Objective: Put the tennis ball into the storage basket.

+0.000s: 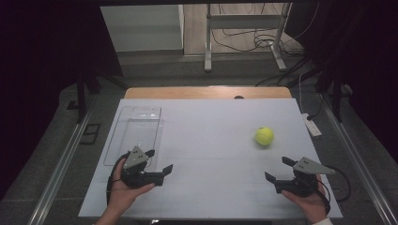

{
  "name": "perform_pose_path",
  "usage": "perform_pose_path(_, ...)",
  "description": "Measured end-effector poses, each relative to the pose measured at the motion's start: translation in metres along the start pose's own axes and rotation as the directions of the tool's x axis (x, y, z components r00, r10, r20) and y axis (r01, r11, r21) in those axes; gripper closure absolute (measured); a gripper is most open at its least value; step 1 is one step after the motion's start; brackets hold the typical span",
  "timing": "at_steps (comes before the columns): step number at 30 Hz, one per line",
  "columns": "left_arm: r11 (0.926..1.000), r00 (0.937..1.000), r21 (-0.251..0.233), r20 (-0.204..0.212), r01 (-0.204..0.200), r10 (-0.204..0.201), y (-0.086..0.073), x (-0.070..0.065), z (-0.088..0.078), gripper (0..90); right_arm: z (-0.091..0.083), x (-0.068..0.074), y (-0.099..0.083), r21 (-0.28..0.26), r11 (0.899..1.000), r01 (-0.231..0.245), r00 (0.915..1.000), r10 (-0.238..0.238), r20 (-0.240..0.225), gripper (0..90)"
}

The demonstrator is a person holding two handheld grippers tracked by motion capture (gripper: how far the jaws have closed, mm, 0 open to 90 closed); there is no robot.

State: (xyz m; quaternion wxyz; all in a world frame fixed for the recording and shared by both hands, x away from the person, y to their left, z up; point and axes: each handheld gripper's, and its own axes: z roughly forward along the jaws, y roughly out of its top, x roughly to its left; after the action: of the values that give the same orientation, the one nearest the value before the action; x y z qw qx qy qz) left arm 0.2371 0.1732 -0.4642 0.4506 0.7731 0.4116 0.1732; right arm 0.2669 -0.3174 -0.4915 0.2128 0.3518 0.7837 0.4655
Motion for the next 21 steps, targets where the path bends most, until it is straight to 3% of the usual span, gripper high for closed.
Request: perform_pose_path(21, 0.9991, 0.9986, 0.033, 0.047, -0.026, 0.024, 0.023, -0.004, 0.020, 14.2, -0.001, 0.000, -0.001, 0.003, 1.000, 0.003, 1.0000, -0.003, 0.000, 10.5)
